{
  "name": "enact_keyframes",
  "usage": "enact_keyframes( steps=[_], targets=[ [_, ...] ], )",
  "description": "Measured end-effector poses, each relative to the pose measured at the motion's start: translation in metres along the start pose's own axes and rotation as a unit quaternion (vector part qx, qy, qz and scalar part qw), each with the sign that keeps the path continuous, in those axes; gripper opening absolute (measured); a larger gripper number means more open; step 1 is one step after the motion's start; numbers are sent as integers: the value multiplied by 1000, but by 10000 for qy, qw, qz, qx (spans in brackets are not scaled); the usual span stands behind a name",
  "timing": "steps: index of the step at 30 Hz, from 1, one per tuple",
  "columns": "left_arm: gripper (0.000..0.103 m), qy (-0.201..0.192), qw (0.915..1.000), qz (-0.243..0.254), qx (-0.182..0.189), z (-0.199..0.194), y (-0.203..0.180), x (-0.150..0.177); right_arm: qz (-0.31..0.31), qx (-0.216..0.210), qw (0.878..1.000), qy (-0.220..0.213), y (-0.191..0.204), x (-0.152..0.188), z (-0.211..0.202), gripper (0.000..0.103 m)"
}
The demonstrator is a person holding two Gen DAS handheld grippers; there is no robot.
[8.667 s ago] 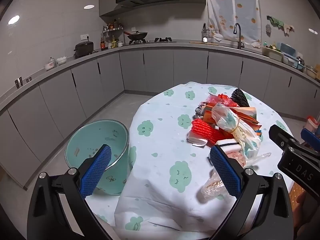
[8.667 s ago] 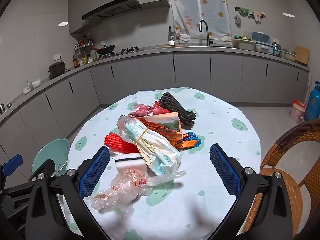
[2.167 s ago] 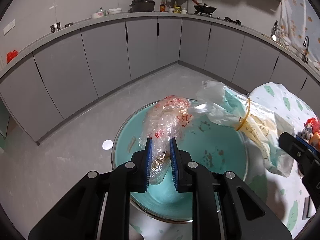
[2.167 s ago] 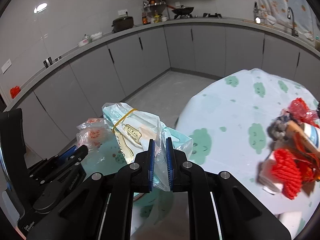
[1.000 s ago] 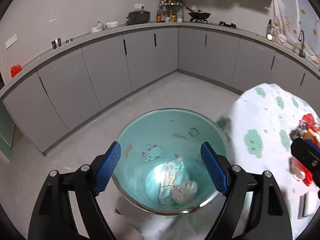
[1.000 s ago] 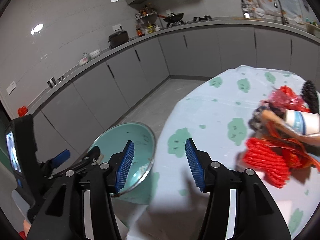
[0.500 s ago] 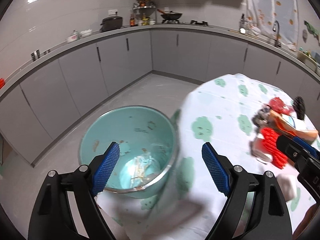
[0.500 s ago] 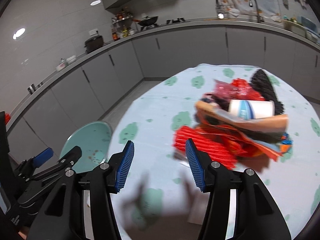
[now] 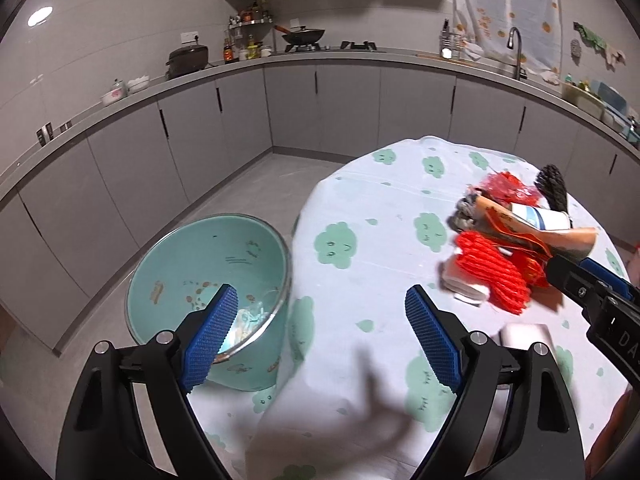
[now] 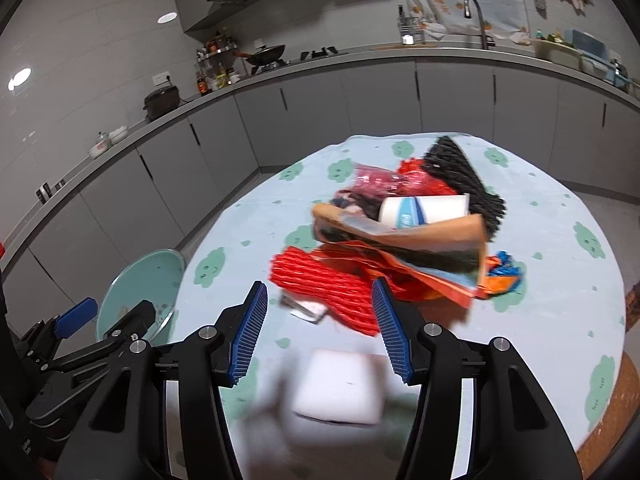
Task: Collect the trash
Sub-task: 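Move the left gripper back to the table and grasp the white sponge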
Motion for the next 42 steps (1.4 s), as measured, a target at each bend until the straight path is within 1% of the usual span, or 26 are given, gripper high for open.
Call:
enact_keyframes(
  steps=[2, 6, 11, 16, 20, 24, 28, 32, 35, 37, 39, 42],
  targets=[
    [85, -17, 10000, 62, 56, -3, -7, 0, 31, 59, 10000, -12, -9, 1, -4, 55],
    [85, -39, 9997, 214, 146, -7, -21, 2, 87, 313, 9994, -75, -40, 3, -15, 55],
    [85, -1, 9982, 424, 430, -10, -49, 7, 261, 705, 9971, -113, -87, 8, -26, 55],
    [85, 110, 9943, 600, 872, -8, -84, 15, 403, 927, 9948, -119, -120, 14, -31, 55],
    [85, 273, 9901, 749, 1156, -3, -114, 25, 516, 973, 9938, -139, -133, 16, -32, 55],
    [85, 336, 9878, 961, 1181, 0, -138, 31, 569, 1004, 9931, -190, -142, 12, -35, 55],
    [85, 464, 9838, 1084, 1350, 3, -162, 37, 706, 1028, 9919, -224, -154, 9, -38, 55],
    [85, 528, 9824, 1215, 1319, 8, -175, 43, 822, 1034, 9910, -210, -161, 8, -37, 55],
    [83, 617, 9822, 1218, 1287, 14, -177, 47, 828, 1021, 9911, -220, -160, 7, -38, 55],
    [77, 708, 9813, 1209, 1317, 18, -179, 52, 820, 1011, 9912, -240, -160, 6, -39, 55],
    [68, 860, 9793, 1156, 1420, 23, -180, 57, 827, 1004, 9912, -236, -160, 6, -38, 55],
    [58, 1067, 9768, 1023, 1549, 30, -178, 65, 867, 995, 9911, -187, -161, 8, -36, 55]
  ],
)
Point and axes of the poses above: each gripper's, at about its wrist camera, not at the fingertips, and z roughly the way its jaws point, y to its left, x to its underside, the point moved 9 cm from there along z, roughly the way its jaws point, and after that the axes turned 4 degrees about z, right-handed, at the moved point
